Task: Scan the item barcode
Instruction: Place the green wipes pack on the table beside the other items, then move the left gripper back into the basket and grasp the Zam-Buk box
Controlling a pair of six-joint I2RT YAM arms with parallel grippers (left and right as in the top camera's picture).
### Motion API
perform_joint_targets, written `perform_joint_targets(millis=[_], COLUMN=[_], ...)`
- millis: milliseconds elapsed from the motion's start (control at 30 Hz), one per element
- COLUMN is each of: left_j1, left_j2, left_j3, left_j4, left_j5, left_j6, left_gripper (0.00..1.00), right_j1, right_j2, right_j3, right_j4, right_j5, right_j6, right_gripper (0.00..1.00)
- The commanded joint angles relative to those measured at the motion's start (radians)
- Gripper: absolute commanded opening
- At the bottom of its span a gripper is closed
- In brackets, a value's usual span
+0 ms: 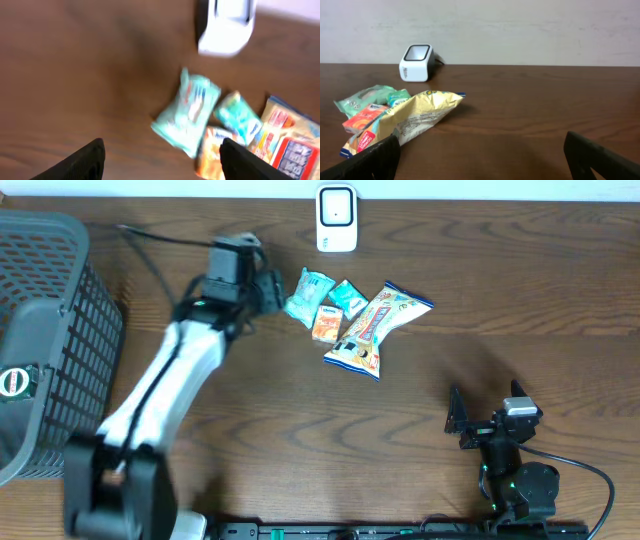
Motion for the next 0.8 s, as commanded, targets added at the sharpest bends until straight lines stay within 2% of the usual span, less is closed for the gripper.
perform_joint_targets(millis=[0, 33, 133, 267, 400, 533, 700, 767], left_j1=[0.091, 0.121, 0.277, 0.571, 0.826, 0.946, 0.995, 1.0], left_j2=[-0.21, -0.248, -0.358, -0.4, -0.334, -0.223, -0.065, -0.016], left_j3=[0.054, 0.054, 0.054, 0.054, 0.053, 0.053, 0.053, 0.053], left_j4=[0.009, 0.009, 0.008, -0.009, -0.031, -0.055, -0.098, -0.097], left_j5=[-0.201, -0.266, -0.438, -0.452, -0.422, -0.319, -0.3, -0.259], left_j6=[0.185, 0.185, 0.185, 0.184, 0.176, 0.118, -0.101, -0.141], left_gripper=[0.74, 0.79, 0.82, 0.82, 0.82, 0.82, 0.86, 0.88], right_j1=[0.01, 0.01, 0.01, 0.01, 0.01, 0.01, 0.01, 0.01], right_j2=[-0.006, -0.006, -0.006, -0.006, -0.006, -0.006, -0.006, -0.006], right_j3=[-0.002, -0.002, -0.002, -0.002, -0.002, -0.002, -0.002, -0.002], right_j4=[-0.004, -0.004, -0.004, -0.004, -0.004, -0.004, -0.004, -0.004], right_j5=[0.005, 0.005, 0.005, 0.005, 0.005, 0.005, 0.005, 0.005], right_j6=[-0.005, -0.005, -0.005, -0.005, -0.005, -0.005, -0.005, -0.005], right_gripper=[0.99, 0.99, 0.99, 0.99, 0.99, 0.99, 0.99, 0.99])
